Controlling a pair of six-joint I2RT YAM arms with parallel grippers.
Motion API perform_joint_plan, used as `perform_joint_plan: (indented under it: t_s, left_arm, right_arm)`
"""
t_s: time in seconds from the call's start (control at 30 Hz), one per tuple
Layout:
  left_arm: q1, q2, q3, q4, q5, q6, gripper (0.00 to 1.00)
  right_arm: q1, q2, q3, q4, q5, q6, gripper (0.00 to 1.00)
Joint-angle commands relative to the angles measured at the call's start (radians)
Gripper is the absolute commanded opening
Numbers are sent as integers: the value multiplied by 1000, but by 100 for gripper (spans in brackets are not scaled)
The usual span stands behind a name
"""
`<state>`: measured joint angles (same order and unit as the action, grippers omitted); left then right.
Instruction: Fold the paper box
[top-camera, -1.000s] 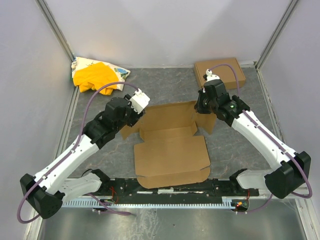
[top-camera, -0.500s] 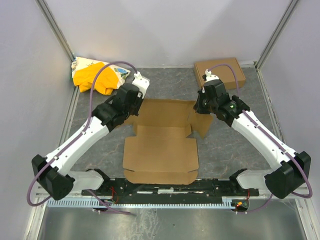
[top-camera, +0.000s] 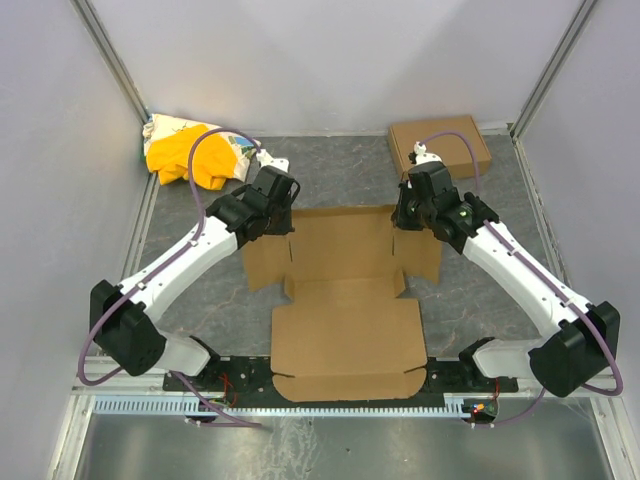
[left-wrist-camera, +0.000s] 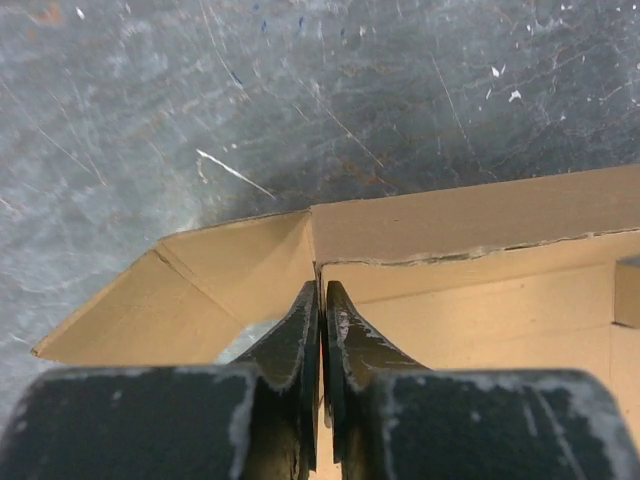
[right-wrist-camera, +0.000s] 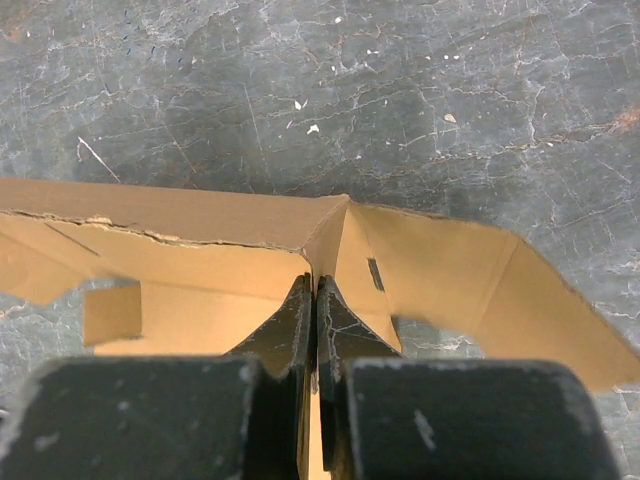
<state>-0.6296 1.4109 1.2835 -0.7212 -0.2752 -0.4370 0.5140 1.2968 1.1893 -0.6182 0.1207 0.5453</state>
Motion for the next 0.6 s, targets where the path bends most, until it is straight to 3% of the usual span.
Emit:
perform_joint_plan:
  t_s: [0.0,0.07,0.17,0.57]
  left_arm:
    - [-15,-47,-55,89,109,-160,14]
    - [-15,-70,-67,109,105,-175,26]
    - [-15,-96,-73,121,110,-183,33]
    - [-15,-130,-87,113,106,-191,37]
  right_arm:
    - [14,-2,4,71,-51,32,2]
    - [12,-2,2,72,-50,33,2]
    - [13,-6,-1,72,-46,31,2]
    - [14,-52,-52,85,-24,19,2]
